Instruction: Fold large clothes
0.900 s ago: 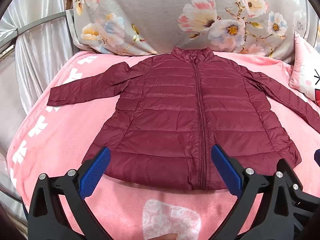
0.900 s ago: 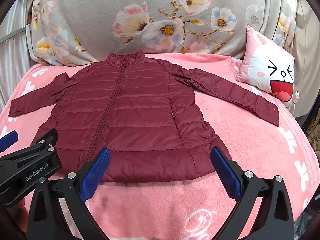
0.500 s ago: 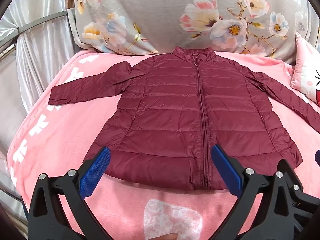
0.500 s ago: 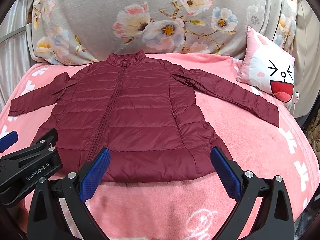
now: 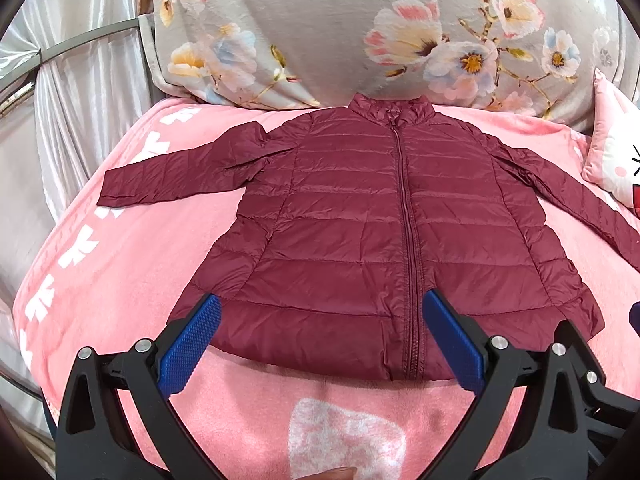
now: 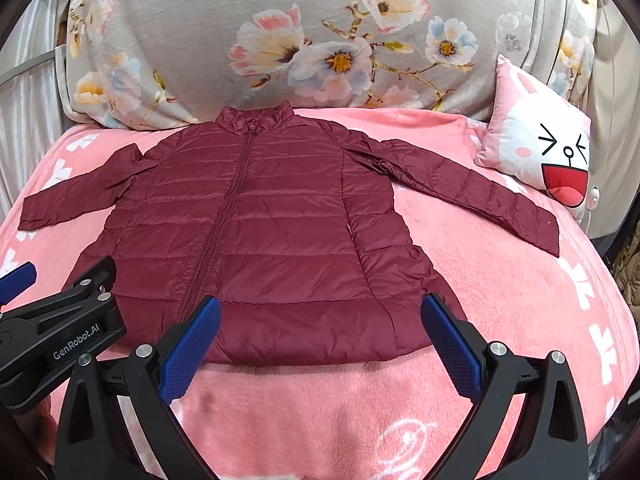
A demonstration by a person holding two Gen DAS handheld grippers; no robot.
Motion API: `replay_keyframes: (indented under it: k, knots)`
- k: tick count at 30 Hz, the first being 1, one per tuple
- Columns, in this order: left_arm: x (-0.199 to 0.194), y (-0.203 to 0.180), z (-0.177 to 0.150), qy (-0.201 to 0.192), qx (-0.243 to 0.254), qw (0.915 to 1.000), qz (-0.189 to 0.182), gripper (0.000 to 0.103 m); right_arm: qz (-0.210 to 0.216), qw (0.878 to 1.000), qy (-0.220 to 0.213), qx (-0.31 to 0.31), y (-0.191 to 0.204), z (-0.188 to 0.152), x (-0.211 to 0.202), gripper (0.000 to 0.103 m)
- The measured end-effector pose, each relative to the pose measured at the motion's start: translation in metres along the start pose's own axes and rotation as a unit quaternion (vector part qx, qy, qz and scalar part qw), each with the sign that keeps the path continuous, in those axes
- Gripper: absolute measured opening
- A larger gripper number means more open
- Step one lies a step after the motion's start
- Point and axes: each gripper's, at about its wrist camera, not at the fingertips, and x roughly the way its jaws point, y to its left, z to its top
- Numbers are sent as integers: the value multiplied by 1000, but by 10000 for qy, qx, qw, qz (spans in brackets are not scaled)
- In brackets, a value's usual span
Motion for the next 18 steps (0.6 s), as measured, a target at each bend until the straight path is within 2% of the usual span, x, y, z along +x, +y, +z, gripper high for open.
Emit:
replay_keyframes:
  k: [18]
  knots:
    - [0,1,0,1,1,10000,0,98,22,10000,6,-23,5,2,-1,98]
